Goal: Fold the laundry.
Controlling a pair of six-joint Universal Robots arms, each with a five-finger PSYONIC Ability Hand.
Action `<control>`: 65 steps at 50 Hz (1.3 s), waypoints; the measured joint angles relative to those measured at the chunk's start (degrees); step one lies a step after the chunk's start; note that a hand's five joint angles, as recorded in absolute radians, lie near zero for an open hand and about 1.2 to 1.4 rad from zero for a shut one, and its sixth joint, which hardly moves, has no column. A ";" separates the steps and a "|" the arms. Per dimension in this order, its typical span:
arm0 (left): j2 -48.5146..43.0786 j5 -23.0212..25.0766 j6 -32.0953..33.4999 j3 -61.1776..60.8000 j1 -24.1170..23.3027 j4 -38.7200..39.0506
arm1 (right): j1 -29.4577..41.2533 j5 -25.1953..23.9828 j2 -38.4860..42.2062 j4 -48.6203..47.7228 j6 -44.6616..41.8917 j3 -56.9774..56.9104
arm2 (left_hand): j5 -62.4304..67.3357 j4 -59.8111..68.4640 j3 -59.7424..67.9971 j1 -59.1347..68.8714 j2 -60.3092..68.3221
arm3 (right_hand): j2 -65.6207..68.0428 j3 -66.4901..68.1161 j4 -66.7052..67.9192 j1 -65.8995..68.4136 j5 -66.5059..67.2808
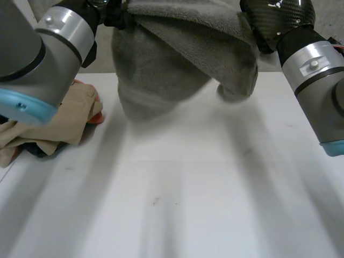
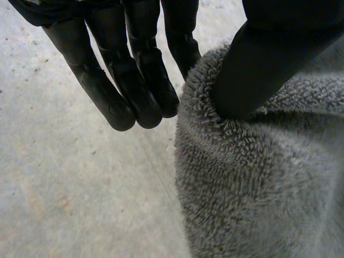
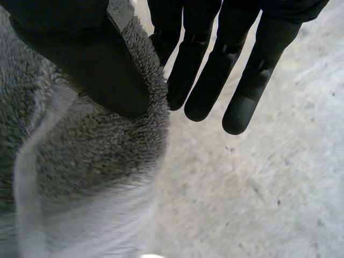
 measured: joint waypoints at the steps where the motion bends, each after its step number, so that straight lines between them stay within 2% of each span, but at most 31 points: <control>1: 0.40 -0.24 0.50 -1.59 -0.09 0.55 | 0.06 -0.28 0.00 -0.92 -0.02 0.83 | 0.00 0.00 0.00 0.00 0.03 | 0.00 0.00 0.00 0.00 0.00; 7: -0.43 -1.06 5.33 -14.77 -0.84 2.98 | 0.39 -3.71 1.19 -3.01 -1.45 8.64 | 0.47 0.02 0.02 0.02 0.07 | 0.00 0.00 0.01 0.00 0.00; 10: -4.88 -1.07 7.57 -19.82 -1.37 3.19 | 0.59 -5.08 5.04 -0.07 -4.65 12.22 | 0.46 0.03 0.04 0.04 0.07 | 0.12 0.00 0.02 0.00 0.08; 13: -9.88 -1.51 8.81 -21.69 -2.04 1.93 | 0.63 -4.46 9.57 3.39 -8.87 13.54 | 0.47 0.00 0.04 0.04 0.07 | 0.17 -0.24 -0.22 0.00 -0.10; 15: -12.64 -2.21 9.36 -21.73 -2.62 -0.27 | 0.67 -2.27 13.22 6.23 -12.73 13.62 | -5.64 -7.86 -7.74 -5.03 -8.14 | -8.33 -9.04 -9.40 -4.93 -8.25; 18: -14.23 -3.40 9.70 -20.84 -3.21 -4.21 | 0.71 1.62 16.34 8.67 -16.31 13.11 | -10.29 -12.58 -11.94 -10.00 -12.75 | -23.80 -23.86 -24.41 -18.17 -23.64; 19: -13.87 -3.81 9.67 -20.43 -3.29 -5.64 | 0.72 3.29 17.01 9.20 -17.07 12.89 | -17.28 -19.47 -19.33 -17.22 -19.95 | -29.18 -30.05 -30.16 -23.53 -29.61; 21: -12.55 -4.23 9.50 -19.97 -3.22 -7.30 | 0.75 5.27 17.20 9.52 -17.35 12.64 | -23.81 -25.92 -25.11 -24.07 -26.47 | -34.81 -35.67 -36.25 -29.32 -35.97; 23: -10.37 -4.41 9.23 -19.74 -2.92 -8.47 | 0.75 6.92 16.46 9.58 -16.49 12.56 | -35.05 -37.13 -36.22 -35.11 -36.81 | -39.94 -41.13 -41.72 -34.23 -41.58; 25: -7.03 -4.18 8.89 -19.79 -2.07 -9.30 | 0.71 8.05 14.62 9.60 -14.13 12.68 | -39.73 -41.85 -40.92 -38.40 -41.35 | -43.58 -44.89 -45.75 -38.16 -45.52; 30: -1.78 -1.76 8.85 -20.07 1.15 -9.70 | -0.18 8.74 8.80 11.75 -5.36 13.15 | -43.33 -45.42 -44.29 -41.12 -44.80 | -46.94 -48.95 -49.72 -41.90 -49.47; 34: -0.43 2.13 10.21 -19.14 5.54 -9.88 | -1.96 8.48 4.89 19.78 3.02 12.58 | -45.00 -46.65 -45.88 -42.47 -46.35 | -47.25 -50.22 -50.36 -42.48 -50.42; 40: -4.86 8.00 15.70 -13.62 12.03 -11.71 | -4.17 7.18 4.34 36.08 11.35 10.02 | -45.00 -46.65 -45.92 -42.48 -46.35 | -47.25 -50.32 -50.40 -42.48 -50.49; 45: -11.39 11.17 20.15 -6.56 14.39 -15.97 | -4.47 5.81 5.52 40.84 14.06 9.74 | -44.75 -46.54 -45.84 -42.38 -46.24 | -47.25 -50.32 -50.36 -42.48 -50.49; 54: -27.70 13.43 27.11 12.26 13.67 -26.79 | -3.30 6.51 8.99 33.31 12.46 12.69 | -43.21 -45.72 -45.12 -42.23 -45.74 | -47.07 -47.43 -48.22 -40.97 -46.41; 60: -35.76 11.39 29.44 21.23 12.13 -29.31 | -2.81 8.48 12.30 28.50 10.29 13.00 | -41.21 -43.57 -43.05 -40.09 -43.68 | -47.05 -45.65 -46.13 -39.03 -44.40; 65: -39.35 8.85 30.27 24.83 11.41 -29.55 | -2.51 9.49 14.73 25.72 8.99 12.49 | -34.49 -36.68 -36.27 -32.48 -36.67 | -43.08 -43.20 -43.53 -36.53 -42.04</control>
